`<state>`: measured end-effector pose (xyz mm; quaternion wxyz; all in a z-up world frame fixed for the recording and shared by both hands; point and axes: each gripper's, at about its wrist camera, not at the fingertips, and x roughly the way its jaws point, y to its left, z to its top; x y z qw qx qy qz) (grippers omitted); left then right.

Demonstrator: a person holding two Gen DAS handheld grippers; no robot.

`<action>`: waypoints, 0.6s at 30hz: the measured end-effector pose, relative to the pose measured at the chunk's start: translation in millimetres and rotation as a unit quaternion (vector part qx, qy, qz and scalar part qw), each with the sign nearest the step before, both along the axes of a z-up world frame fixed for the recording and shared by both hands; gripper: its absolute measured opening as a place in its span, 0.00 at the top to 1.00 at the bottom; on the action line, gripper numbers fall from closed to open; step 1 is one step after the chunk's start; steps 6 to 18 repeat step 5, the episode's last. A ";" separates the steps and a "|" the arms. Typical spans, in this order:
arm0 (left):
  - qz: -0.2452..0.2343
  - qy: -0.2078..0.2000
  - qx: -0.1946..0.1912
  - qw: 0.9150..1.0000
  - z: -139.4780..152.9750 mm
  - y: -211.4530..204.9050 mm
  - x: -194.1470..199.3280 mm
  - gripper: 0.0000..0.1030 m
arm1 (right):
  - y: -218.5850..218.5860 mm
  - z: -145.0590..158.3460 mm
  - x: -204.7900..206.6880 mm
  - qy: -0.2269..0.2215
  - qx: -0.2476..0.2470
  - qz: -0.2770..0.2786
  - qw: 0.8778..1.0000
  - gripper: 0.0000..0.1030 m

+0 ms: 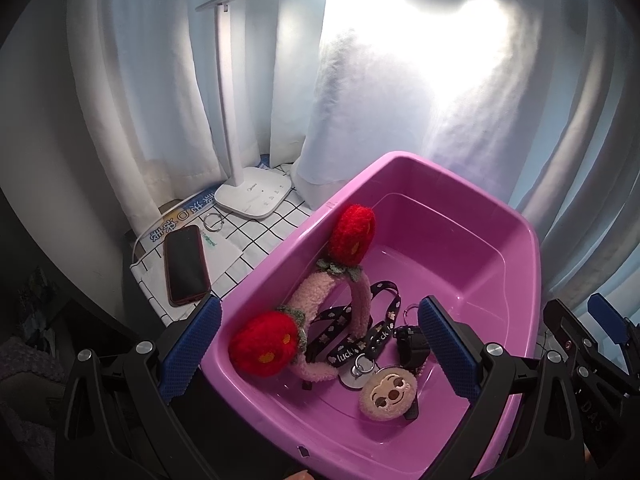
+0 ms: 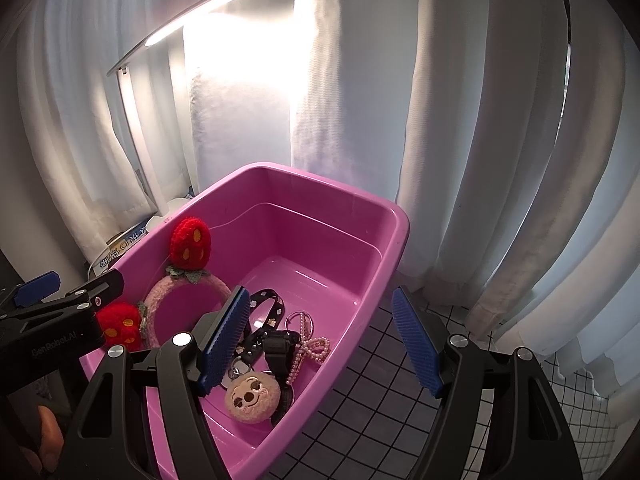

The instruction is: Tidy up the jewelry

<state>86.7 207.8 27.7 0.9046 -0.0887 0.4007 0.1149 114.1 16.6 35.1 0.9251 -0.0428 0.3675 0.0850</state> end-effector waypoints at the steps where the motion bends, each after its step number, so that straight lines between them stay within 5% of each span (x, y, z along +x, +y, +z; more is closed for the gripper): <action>1: 0.001 0.001 0.000 1.000 -0.2 0.5 0.0 0.06 | 0.0 -0.1 -0.4 0.000 0.000 0.000 1.000 0.32; 18: 0.001 -0.001 0.004 1.000 0.6 -0.6 -1.3 0.06 | -0.7 0.5 -1.1 -0.001 0.001 -0.002 1.000 0.32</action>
